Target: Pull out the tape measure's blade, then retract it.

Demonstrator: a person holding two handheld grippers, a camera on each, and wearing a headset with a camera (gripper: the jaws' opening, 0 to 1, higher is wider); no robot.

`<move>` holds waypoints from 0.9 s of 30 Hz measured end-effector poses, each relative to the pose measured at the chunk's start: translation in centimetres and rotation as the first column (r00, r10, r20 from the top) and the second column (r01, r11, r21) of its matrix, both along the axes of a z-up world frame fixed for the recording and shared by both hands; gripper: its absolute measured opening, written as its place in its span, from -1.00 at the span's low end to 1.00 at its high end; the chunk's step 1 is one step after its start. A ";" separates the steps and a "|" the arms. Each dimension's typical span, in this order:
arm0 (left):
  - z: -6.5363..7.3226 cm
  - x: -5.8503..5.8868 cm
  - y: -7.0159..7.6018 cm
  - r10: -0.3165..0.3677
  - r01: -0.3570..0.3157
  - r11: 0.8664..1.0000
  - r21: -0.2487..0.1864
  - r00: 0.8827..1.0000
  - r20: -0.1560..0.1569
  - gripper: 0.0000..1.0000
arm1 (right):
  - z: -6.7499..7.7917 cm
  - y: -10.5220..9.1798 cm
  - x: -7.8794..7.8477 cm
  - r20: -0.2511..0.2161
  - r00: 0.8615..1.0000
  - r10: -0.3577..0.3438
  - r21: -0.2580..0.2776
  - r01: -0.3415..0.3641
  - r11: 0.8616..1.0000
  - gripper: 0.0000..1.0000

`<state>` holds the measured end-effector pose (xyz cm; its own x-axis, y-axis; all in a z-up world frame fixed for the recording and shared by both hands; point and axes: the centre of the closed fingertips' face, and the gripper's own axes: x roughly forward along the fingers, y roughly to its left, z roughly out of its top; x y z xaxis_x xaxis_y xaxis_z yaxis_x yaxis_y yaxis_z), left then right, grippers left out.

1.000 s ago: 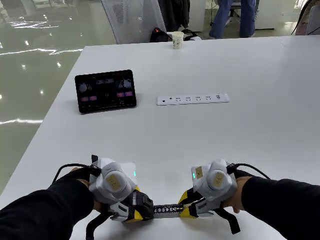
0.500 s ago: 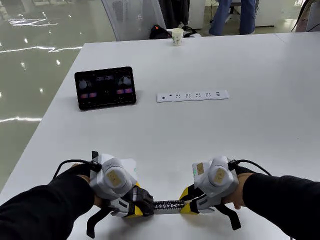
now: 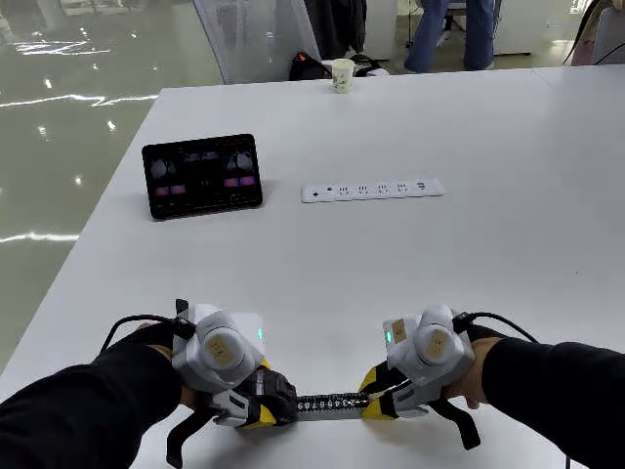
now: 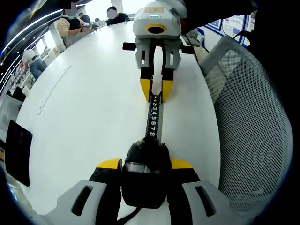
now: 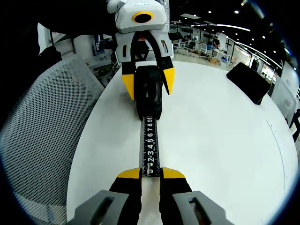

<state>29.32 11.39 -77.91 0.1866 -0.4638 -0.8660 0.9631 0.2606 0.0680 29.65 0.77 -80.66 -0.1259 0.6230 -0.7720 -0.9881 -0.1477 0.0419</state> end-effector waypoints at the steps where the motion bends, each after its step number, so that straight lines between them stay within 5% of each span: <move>1: 0.0 0.0 0.0 0.001 -0.001 1.000 0.000 1.000 0.000 -0.37 | 0.0 -0.1 0.1 0.000 1.000 -0.001 0.001 0.001 1.000 -0.79; 27: 0.0 -0.1 -0.1 0.008 -0.008 1.000 -0.002 1.000 0.007 -0.37 | -0.1 -2.0 0.5 0.007 1.000 -0.021 -0.013 0.021 1.000 -0.79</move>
